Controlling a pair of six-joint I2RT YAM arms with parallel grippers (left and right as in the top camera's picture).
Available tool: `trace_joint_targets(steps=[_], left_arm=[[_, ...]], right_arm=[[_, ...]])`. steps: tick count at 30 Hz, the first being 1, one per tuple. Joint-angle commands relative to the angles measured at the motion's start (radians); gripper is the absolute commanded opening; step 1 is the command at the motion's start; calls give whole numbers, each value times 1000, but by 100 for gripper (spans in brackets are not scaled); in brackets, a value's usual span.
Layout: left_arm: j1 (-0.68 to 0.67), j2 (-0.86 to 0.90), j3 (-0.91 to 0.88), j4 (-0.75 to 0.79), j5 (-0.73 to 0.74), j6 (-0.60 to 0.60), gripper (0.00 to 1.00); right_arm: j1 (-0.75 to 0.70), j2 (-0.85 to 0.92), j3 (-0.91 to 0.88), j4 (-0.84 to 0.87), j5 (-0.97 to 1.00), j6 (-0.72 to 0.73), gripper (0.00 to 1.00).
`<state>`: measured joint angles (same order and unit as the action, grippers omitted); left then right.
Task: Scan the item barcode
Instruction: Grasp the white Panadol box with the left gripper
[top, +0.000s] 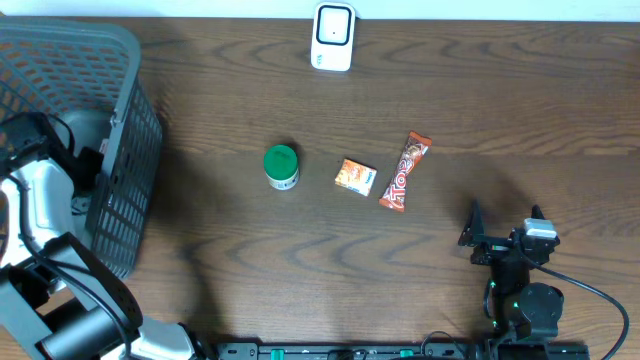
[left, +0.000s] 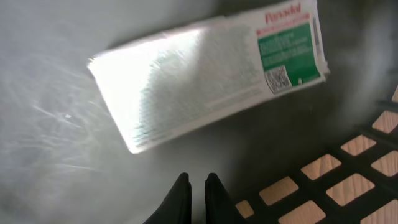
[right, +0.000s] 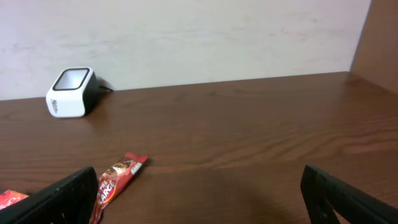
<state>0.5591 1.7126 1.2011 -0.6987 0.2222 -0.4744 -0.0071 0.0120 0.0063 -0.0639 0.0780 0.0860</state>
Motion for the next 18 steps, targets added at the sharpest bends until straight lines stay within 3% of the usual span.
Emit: trace_joint_targets(steps=[1, 7, 18], left_arm=[[-21, 37, -6, -2, 21, -19, 8], [-21, 135, -6, -12, 8, -29, 8], [-21, 182, -6, -37, -305, -127, 8]], right_arm=[[2, -5, -1, -4, -1, -13, 99], [2, -5, -1, -4, -2, -13, 99], [2, -5, -1, -4, -1, -13, 99]])
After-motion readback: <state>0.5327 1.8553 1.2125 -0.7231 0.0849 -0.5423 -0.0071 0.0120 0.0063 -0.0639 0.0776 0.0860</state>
